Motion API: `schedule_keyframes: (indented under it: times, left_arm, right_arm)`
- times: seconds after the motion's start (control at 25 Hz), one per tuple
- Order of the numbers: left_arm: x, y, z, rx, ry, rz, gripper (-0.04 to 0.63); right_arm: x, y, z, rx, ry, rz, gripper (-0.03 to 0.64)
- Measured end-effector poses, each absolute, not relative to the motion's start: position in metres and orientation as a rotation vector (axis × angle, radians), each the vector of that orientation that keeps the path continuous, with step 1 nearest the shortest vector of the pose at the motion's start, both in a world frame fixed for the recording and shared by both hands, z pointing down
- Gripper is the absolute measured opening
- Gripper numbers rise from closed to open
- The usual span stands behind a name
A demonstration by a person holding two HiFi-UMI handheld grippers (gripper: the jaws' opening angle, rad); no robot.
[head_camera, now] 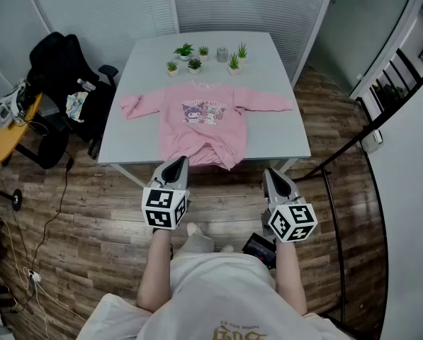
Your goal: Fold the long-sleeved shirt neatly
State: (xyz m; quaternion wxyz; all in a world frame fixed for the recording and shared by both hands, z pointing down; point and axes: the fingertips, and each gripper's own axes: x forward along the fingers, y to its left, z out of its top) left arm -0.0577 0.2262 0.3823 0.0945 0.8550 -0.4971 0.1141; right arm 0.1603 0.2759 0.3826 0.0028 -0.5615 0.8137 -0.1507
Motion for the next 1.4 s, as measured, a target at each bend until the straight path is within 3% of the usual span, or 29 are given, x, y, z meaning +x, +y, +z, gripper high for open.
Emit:
schedule_keyframes:
  times: [0.4, 0.52, 0.56, 0.6, 0.64, 0.68, 0.72, 0.84, 1.4]
  left_arm:
    - [-0.060, 0.241, 0.384, 2.531, -1.481, 0.383, 0.008]
    - [-0.058, 0.244, 0.383, 2.517, -1.422, 0.270, 0.010]
    - [-0.054, 0.245, 0.382, 2.500, -1.351, 0.179, 0.047]
    - [-0.049, 0.247, 0.382, 2.472, -1.267, 0.087, 0.152]
    - [-0.043, 0.248, 0.383, 2.443, -1.194, 0.017, 0.282]
    - [-0.038, 0.249, 0.384, 2.427, -1.147, -0.018, 0.350]
    - [-0.034, 0.251, 0.385, 2.428, -1.125, -0.021, 0.364]
    - [-0.022, 0.255, 0.387, 2.481, -1.131, 0.065, 0.374]
    - [0.020, 0.238, 0.384, 2.587, -1.103, 0.226, 0.345]
  right_arm:
    - [0.157, 0.289, 0.382, -1.761, 2.550, -0.486, 0.011]
    - [0.156, 0.293, 0.382, -1.742, 2.537, -0.518, 0.012]
    - [0.153, 0.294, 0.381, -1.722, 2.536, -0.535, 0.012]
    - [0.151, 0.295, 0.380, -1.694, 2.537, -0.553, 0.020]
    - [0.148, 0.296, 0.379, -1.665, 2.535, -0.575, 0.113]
    - [0.148, 0.296, 0.378, -1.645, 2.527, -0.599, 0.188]
    - [0.149, 0.296, 0.379, -1.639, 2.514, -0.621, 0.225]
    - [0.159, 0.296, 0.382, -1.660, 2.473, -0.665, 0.249]
    - [0.200, 0.284, 0.388, -1.725, 2.374, -0.693, 0.232]
